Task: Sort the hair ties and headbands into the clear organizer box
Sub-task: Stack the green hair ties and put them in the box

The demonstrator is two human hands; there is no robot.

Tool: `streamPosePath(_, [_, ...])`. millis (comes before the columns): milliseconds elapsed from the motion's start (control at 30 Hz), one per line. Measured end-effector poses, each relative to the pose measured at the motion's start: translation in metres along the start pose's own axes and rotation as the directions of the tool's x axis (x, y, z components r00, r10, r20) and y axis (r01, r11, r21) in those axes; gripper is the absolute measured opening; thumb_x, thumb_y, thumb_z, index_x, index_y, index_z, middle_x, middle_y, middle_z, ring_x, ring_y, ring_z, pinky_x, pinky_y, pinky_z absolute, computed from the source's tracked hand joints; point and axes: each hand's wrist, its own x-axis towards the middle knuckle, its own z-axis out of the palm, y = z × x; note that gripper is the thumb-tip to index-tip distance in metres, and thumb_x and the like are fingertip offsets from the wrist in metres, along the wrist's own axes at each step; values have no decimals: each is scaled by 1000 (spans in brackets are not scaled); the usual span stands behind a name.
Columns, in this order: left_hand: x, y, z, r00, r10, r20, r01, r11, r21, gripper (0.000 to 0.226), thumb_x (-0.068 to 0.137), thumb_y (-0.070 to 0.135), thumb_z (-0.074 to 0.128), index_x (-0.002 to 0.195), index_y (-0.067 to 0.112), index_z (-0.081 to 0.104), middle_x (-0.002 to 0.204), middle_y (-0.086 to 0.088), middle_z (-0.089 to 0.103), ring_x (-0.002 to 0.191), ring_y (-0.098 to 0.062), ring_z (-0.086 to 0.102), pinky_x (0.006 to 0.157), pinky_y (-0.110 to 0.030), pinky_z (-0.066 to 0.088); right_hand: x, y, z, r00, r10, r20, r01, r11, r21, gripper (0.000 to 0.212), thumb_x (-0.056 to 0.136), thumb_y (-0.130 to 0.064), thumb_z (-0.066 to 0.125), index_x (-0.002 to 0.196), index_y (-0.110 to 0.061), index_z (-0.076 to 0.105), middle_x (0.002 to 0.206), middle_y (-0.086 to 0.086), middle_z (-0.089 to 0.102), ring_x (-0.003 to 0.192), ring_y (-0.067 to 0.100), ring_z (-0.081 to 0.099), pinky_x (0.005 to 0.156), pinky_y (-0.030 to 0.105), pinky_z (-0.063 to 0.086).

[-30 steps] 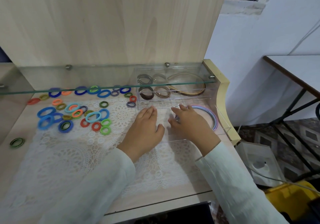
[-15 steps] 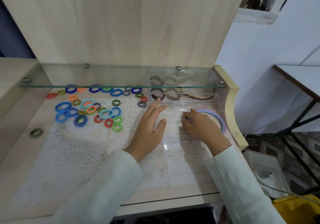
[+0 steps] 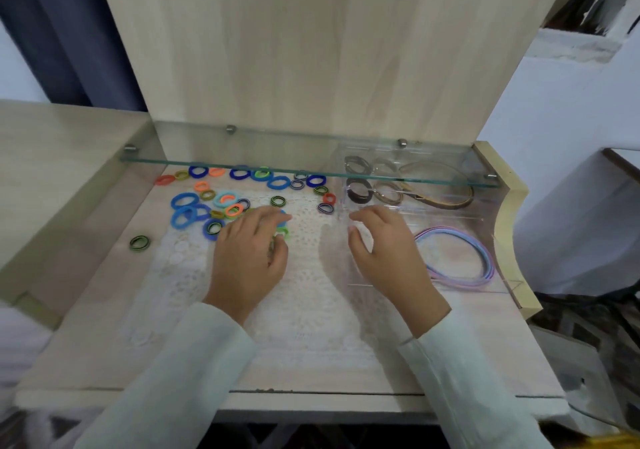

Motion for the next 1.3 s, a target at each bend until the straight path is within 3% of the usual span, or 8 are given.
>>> streamPosePath(100, [-3,-25,-12,999,-8,-41,11,997,78,34,85,23,51,115,20,67,119,0,65,105,-25,63,82,-42,50,-1,-27,14,988,-146,-42,146,989,-11,29,88,-24,54,110,-10,67,109,5,63,105,23,54,89,34,44])
streamPosePath(267, [-12,-60,-26,997,-14,-75,28,982,188,34,84,22,51,113,19,68,117,-1,65,104,-26,64,80,-41,48,-1,-56,42,976,-219,10,218,976,12,28,85,-18,61,110,-7,67,109,8,62,105,25,54,89,35,47])
streamPosePath(400, [-17,-80,-18,989,-114,-94,128,978,164,40,83,22,52,117,5,66,128,-19,60,108,-38,62,85,-47,52,-2,-67,65,969,-211,126,212,977,7,29,85,-20,60,109,-6,65,110,10,62,105,28,54,88,39,49])
streamPosePath(533, [-19,-76,-13,984,-172,-54,178,973,145,48,84,26,46,120,0,64,132,-29,55,115,-44,58,92,-50,51,-4,-67,82,983,-154,101,159,986,-48,25,84,-26,62,104,-12,67,107,6,60,99,26,52,81,39,49])
streamPosePath(967, [-19,-73,-16,966,-258,3,255,959,120,57,85,35,37,126,6,63,142,-23,50,132,-38,48,104,-48,42,-10,-60,90,988,-152,-9,152,988,-4,19,84,-23,63,101,-20,70,90,-2,59,87,21,50,72,34,42])
streamPosePath(1300, [-17,-72,-17,966,-257,20,252,958,139,54,85,33,40,123,5,63,142,-23,51,126,-40,53,98,-51,47,-13,-59,89,972,-234,25,232,970,67,22,85,-27,62,106,-23,65,98,-8,65,93,17,52,76,36,45])
